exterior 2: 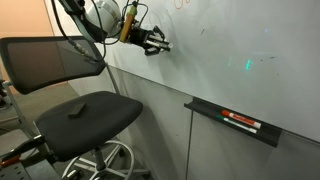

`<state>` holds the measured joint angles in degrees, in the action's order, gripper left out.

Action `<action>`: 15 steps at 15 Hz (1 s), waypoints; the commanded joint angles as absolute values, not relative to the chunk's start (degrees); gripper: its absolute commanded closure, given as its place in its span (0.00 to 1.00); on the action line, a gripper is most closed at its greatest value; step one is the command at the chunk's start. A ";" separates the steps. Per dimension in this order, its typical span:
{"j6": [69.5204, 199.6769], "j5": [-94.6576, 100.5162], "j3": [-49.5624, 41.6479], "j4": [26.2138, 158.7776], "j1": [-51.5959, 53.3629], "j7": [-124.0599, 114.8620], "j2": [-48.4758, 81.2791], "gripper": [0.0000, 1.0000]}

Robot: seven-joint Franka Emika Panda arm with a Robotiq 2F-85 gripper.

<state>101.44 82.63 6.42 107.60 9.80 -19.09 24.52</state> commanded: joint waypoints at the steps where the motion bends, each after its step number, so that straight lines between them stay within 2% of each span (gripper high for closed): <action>1: 100.85 84.50 6.14 105.01 9.81 -18.75 26.17 0.94; 15: 99.05 88.74 5.41 103.37 10.05 -18.90 26.94 0.94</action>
